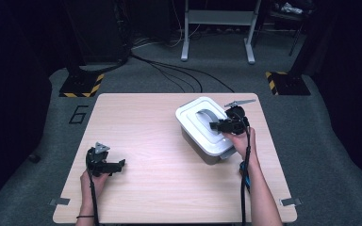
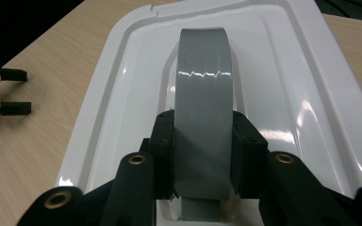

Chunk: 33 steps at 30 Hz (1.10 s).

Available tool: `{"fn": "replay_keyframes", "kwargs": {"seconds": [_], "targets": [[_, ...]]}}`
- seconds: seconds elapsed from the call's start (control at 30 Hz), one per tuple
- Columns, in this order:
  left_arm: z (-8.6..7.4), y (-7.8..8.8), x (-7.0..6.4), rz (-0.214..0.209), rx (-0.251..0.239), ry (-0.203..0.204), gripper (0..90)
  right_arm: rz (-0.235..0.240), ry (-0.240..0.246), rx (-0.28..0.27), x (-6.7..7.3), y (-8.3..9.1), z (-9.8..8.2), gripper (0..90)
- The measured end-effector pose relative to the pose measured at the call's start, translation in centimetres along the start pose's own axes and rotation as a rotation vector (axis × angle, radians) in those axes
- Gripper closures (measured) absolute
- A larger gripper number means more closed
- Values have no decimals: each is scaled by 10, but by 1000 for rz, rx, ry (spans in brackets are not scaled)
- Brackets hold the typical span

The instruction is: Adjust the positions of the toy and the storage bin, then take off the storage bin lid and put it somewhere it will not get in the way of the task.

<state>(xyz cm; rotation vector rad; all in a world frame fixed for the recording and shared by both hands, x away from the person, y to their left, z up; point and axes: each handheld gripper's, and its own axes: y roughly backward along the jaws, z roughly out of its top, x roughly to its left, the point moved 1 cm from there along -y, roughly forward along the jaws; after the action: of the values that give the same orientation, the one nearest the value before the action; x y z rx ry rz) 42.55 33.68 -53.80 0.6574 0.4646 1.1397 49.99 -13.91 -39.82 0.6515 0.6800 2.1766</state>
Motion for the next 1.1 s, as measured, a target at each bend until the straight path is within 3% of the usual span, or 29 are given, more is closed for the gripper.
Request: {"fn": "replay_keyframes", "kwargs": {"seconds": [0.77, 0.93, 0.97, 1.0, 1.1], "targets": [[0, 0, 0, 0, 0, 0, 10, 92, 43, 22, 16, 2, -8, 670], [0, 0, 0, 0, 0, 0, 10, 56, 57, 31, 21, 2, -7, 660], [0, 0, 0, 0, 0, 0, 10, 46, 73, 23, 21, 2, -6, 592], [0, 0, 0, 0, -1, 0, 10, 30, 53, 31, 23, 3, -6, 552], [0, 0, 0, 0, 0, 0, 10, -29, 90, 22, 25, 3, 0, 428]]}}
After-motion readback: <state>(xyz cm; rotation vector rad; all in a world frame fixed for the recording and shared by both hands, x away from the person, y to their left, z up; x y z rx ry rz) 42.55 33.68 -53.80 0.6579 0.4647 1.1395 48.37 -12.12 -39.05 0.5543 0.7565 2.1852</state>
